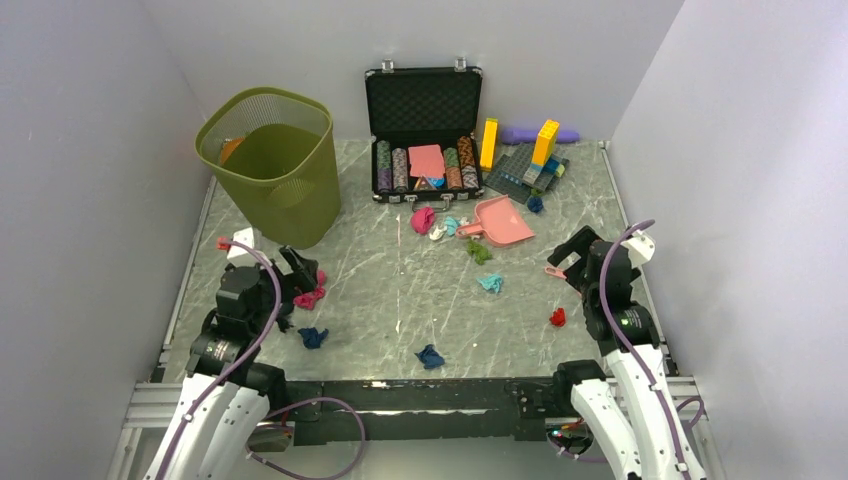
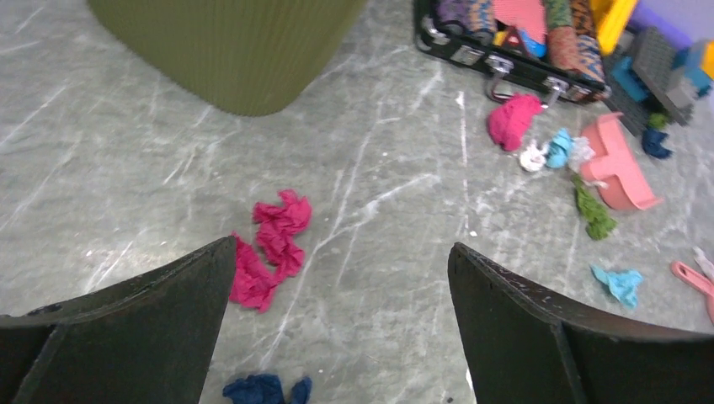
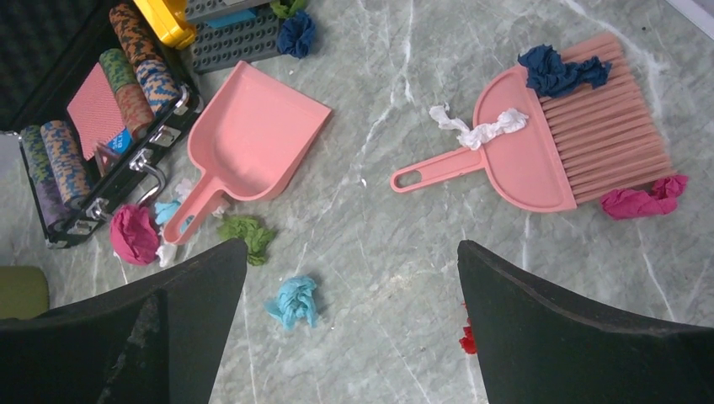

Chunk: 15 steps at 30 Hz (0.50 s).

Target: Sweep away the paper scraps from the table

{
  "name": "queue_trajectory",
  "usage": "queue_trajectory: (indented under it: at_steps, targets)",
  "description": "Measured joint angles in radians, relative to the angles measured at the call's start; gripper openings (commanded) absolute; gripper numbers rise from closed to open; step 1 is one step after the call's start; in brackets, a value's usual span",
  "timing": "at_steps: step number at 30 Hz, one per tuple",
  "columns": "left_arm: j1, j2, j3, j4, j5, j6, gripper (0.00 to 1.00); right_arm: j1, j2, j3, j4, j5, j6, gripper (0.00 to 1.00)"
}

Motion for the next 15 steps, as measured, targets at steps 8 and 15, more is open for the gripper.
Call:
queue_trajectory:
  at_steps: [8, 15]
  targets:
    - [-0.012, 0.081, 0.043, 0.133, 0.261, 0.075, 0.99, 0.000, 0.078, 0.018, -0.045, 0.007, 0.053, 1.00]
    - [-0.203, 0.306, 0.257, 0.140, 0.282, 0.188, 0.99, 0.000, 0.146, 0.062, -0.069, 0.033, 0.093, 1.00]
